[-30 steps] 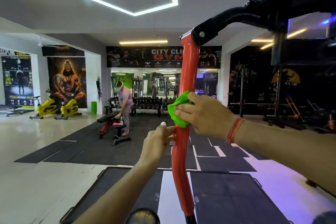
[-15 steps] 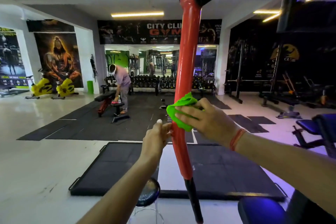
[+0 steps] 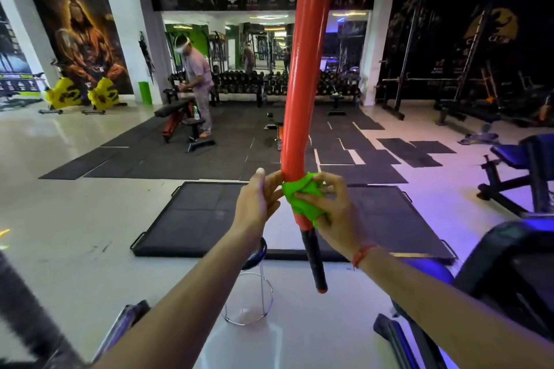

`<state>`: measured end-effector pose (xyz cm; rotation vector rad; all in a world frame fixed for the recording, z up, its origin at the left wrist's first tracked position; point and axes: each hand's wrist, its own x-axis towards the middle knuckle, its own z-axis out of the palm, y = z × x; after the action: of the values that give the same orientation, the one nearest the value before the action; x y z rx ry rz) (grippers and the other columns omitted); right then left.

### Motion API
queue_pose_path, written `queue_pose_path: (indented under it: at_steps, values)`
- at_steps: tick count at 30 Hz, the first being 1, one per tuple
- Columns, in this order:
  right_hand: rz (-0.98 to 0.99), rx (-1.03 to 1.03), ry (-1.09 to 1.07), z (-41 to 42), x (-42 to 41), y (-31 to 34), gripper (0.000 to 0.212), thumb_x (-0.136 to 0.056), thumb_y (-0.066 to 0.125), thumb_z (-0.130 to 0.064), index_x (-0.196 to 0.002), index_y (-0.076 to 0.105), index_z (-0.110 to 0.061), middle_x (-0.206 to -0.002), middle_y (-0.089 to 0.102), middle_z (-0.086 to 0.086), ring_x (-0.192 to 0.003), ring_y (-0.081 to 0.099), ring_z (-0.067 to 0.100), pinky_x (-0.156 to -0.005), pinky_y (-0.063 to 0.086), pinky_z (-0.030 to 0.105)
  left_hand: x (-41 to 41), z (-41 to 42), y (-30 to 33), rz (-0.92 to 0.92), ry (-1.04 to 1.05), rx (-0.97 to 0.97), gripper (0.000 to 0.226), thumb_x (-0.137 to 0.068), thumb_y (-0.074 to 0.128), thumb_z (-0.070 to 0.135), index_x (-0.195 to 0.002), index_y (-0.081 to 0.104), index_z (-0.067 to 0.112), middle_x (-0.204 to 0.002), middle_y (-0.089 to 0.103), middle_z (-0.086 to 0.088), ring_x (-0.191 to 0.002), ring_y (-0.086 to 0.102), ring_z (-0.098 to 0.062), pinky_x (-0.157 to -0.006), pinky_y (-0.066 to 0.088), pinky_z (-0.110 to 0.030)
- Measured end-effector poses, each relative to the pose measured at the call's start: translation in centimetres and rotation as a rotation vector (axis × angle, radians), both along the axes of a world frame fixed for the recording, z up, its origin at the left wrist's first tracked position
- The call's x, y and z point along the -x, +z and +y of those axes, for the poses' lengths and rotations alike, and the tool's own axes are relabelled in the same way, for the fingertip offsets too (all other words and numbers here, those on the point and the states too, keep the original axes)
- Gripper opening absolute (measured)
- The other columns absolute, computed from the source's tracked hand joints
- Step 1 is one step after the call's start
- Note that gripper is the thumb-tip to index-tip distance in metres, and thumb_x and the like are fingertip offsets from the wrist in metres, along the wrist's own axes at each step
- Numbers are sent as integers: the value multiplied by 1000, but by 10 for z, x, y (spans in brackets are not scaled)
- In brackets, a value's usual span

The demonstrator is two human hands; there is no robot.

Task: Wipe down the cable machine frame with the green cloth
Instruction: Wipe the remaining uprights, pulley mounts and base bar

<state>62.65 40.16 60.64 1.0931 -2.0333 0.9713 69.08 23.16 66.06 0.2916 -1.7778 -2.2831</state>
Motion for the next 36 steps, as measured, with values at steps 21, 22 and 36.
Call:
queue_pose_path:
  at_steps: [21,22,36]
  values:
    - [-496,246,-250,5,-23,-131,45,-68,77,20,-104,80,-7,-115,64,2,-103,69,20,-87,39,-1,5,19,-93,-241,80,-94,39,-104,43,39,-95,74,17,-101,77,-3,-100,69,-23,-106,46,-41]
    - [-521,254,-275,6,-18,-133,46,-67,78,20,-102,80,-11,-115,66,1,-102,69,24,-88,40,0,6,19,-97,-251,75,-95,39,-104,44,40,-98,75,16,-103,77,-3,-100,69,-22,-109,46,-43]
    - [-769,147,-291,36,-16,-195,30,-90,57,7,-94,77,-13,-87,69,15,-55,49,25,-50,42,39,23,40,-121,-251,160,-53,45,-103,46,31,-70,75,23,-79,76,10,-114,66,-29,-108,47,-47]
